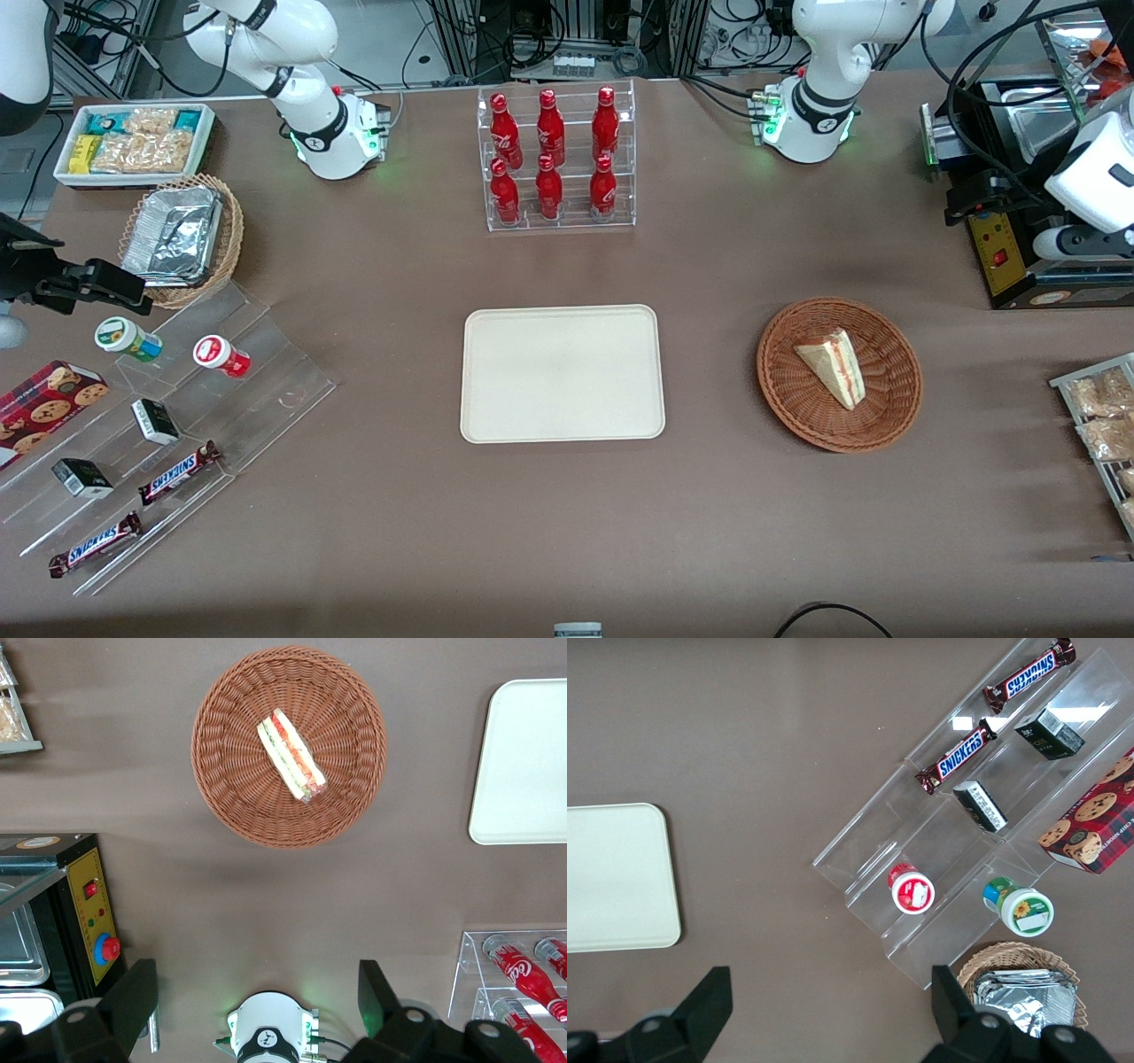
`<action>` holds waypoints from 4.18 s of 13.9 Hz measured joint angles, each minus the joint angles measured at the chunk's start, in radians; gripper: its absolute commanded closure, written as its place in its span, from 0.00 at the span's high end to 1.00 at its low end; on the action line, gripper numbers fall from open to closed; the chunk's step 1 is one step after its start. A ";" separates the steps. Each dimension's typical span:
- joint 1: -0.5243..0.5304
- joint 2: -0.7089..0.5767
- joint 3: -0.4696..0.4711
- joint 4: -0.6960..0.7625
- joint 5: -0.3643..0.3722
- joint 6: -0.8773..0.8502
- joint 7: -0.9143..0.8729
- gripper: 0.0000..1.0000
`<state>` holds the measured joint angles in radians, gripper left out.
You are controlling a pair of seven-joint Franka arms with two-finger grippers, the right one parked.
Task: Place sandwich from basket to tray
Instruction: 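Move the left gripper over the sandwich in the wicker basket, then lower the left gripper and close it on the wrapped sandwich, then lift the sandwich and carry it over the white tray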
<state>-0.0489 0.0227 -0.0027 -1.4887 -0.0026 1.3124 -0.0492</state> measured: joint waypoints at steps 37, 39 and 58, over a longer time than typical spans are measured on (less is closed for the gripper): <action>-0.068 0.186 -0.015 -0.756 0.040 1.109 -0.702 0.99; -0.068 0.201 -0.015 -0.756 0.040 1.119 -0.703 0.59; -0.201 0.105 -0.147 -0.351 0.044 0.522 -0.686 0.00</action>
<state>-0.2500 0.1282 -0.1500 -1.8397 0.0413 1.8343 -0.7348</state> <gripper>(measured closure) 0.850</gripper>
